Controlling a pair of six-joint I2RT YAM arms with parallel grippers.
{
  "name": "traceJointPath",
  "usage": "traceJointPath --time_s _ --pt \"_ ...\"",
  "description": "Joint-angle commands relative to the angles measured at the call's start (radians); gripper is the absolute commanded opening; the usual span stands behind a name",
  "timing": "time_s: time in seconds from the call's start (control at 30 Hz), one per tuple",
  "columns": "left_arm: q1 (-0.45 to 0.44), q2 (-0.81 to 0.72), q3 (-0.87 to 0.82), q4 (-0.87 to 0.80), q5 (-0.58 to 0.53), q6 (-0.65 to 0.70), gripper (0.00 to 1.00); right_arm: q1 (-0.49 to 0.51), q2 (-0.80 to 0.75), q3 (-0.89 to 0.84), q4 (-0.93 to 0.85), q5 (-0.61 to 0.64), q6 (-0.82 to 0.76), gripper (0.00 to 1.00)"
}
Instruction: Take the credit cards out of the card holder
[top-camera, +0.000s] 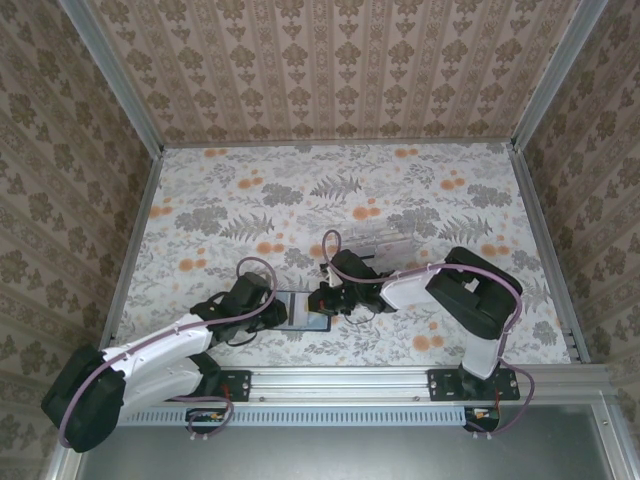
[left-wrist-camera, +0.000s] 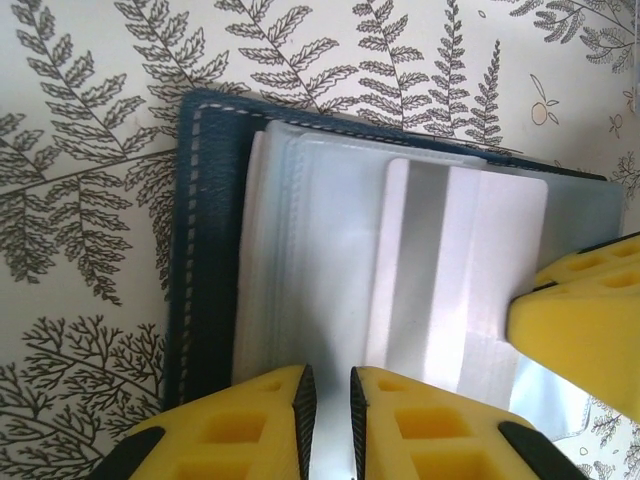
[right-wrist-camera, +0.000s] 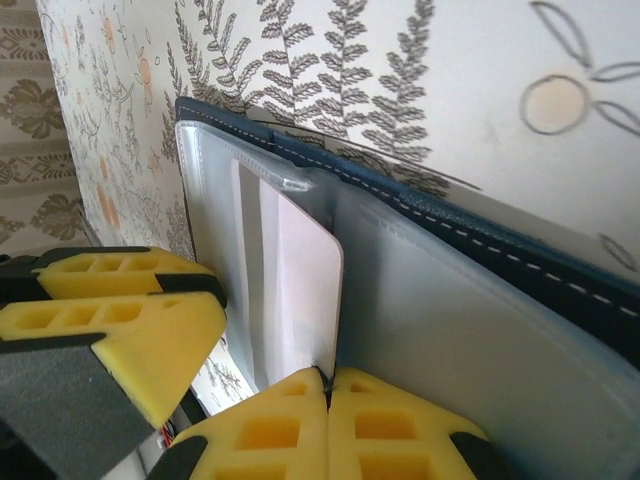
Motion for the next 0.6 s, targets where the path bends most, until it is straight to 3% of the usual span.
traceJointPath --time_s 0.0,0.57 --pt "0.008 0.000 0.004 -0.106 -0.039 -0.013 0.21 -0.028 -0.037 -0.059 -0.022 0.005 0.012 0.00" --pt "0.015 0.004 0.023 -0.117 -0.033 -0.003 0.21 -0.118 -0.126 -0.164 -0.026 -0.062 -0.052 0.00"
